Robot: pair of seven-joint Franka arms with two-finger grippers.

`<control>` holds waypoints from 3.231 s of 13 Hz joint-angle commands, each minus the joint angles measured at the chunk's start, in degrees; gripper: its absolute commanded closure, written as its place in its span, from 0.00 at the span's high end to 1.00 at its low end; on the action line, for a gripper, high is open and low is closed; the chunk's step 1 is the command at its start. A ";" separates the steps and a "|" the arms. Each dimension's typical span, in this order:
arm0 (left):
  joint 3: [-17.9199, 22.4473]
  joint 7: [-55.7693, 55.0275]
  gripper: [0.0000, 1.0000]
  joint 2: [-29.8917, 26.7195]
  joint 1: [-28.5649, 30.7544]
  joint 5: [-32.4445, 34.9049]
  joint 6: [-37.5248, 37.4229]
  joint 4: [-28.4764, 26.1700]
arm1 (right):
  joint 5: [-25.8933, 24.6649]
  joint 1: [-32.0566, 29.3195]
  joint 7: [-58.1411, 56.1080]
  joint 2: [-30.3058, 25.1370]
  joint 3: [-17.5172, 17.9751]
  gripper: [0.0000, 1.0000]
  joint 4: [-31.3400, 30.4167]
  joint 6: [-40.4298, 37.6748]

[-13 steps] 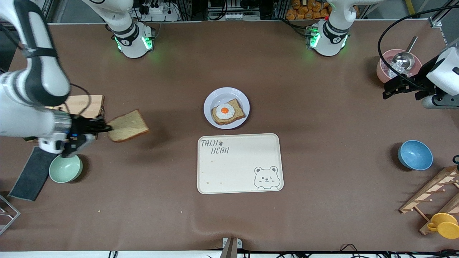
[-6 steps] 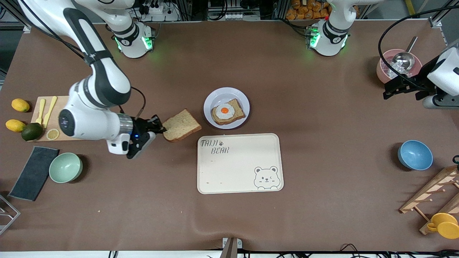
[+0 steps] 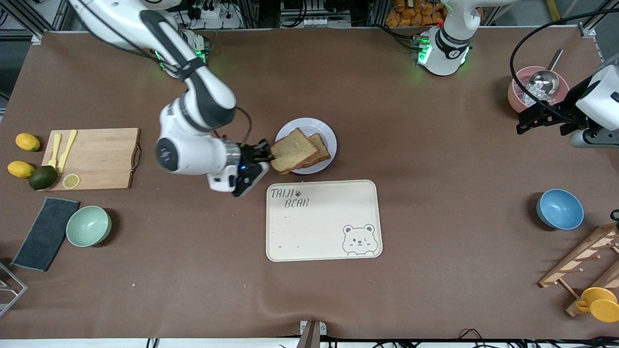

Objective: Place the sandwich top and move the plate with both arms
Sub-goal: 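Lay the bread slice on the egg toast and open the right gripper, then withdraw the right gripper while the left gripper reaches toward the plate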

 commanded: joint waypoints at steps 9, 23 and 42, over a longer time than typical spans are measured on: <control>-0.16 0.04 1.00 0.29 0.33 -1.06 0.61 -0.41 | 1.81 5.87 1.11 1.17 -0.48 0.00 -10.34 15.67; 0.19 0.04 1.00 2.04 1.21 -7.55 0.69 -1.11 | 0.41 -4.48 0.41 -5.50 -0.75 1.00 -9.90 4.43; -13.26 28.47 1.00 11.07 3.06 -62.83 35.59 -44.71 | -28.95 -18.14 2.07 -21.77 -25.33 1.00 13.90 -37.30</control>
